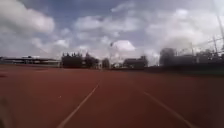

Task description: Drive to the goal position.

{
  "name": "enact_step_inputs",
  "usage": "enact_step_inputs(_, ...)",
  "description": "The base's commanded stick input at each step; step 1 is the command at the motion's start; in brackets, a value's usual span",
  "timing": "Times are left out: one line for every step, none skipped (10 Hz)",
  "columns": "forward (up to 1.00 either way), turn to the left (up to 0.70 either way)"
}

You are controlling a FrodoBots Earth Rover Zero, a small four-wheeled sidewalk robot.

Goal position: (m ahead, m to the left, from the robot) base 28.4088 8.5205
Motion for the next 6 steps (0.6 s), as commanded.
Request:
enact_step_inputs(0.7, 0.0)
enact_step_inputs(0.7, 0.0)
enact_step_inputs(0.7, 0.0)
enact_step_inputs(0.7, 0.0)
enact_step_inputs(0.7, 0.0)
enact_step_inputs(0.7, 0.0)
